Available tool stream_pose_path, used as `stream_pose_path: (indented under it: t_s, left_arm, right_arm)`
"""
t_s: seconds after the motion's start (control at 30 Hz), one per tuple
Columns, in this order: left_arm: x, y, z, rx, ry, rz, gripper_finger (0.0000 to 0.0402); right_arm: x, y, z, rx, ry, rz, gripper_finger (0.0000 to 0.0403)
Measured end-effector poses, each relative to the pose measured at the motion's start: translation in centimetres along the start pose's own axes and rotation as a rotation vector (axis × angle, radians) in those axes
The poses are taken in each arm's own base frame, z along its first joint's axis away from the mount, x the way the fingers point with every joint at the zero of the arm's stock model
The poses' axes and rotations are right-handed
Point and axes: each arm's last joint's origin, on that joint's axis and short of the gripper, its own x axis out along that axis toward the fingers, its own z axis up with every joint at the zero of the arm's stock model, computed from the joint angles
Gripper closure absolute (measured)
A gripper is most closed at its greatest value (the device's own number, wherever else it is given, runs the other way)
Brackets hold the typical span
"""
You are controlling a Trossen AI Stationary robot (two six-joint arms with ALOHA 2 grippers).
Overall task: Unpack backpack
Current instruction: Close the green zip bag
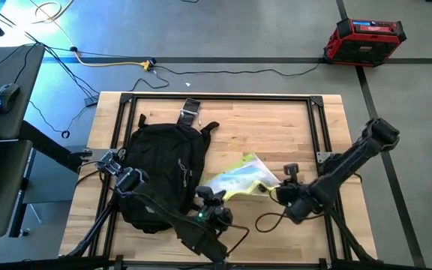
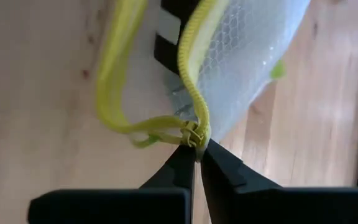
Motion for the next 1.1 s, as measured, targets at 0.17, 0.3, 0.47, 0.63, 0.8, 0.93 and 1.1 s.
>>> stream_pose_path:
  t_s: [0.17,0.3,0.47,0.63,0.8,0.93,1.1]
  left_arm:
    - [1.4,3.8,1.4,-0.059,0.022,0.019,0.0401]
    - [3.1,5.6,1.9,-0.089,0.097,-0.013,0.0401]
    - [6.3,6.7,1.9,-0.119,0.215,-0.049,0.0401]
    - [9.1,6.7,1.0,-0.094,0.325,-0.069,0.0402]
    - [10.7,6.2,-0.3,-0.046,0.406,-0.081,0.0402]
    - [9.0,6.1,-0.3,-0.063,0.391,-0.110,0.0402]
    - [5.0,8.0,0.3,-0.076,0.240,-0.071,0.0402]
  right_arm:
    - [-5.3,-2.4,-0.1,0.228,-0.089,0.087,0.0403]
    - [-8.5,-5.8,-1.7,0.531,-0.135,0.158,0.0403]
    - [-9.7,-9.2,-4.3,0.727,-0.135,0.160,0.0403]
    - [-9.5,-10.8,-5.0,0.771,-0.119,0.104,0.0403]
    - [-8.7,-11.2,-4.3,0.729,-0.061,0.095,0.0403]
    - [-8.9,-10.5,-2.8,0.629,-0.108,0.304,0.0403]
    - [-9.6,-10.8,-2.2,0.632,-0.204,0.312,0.0403]
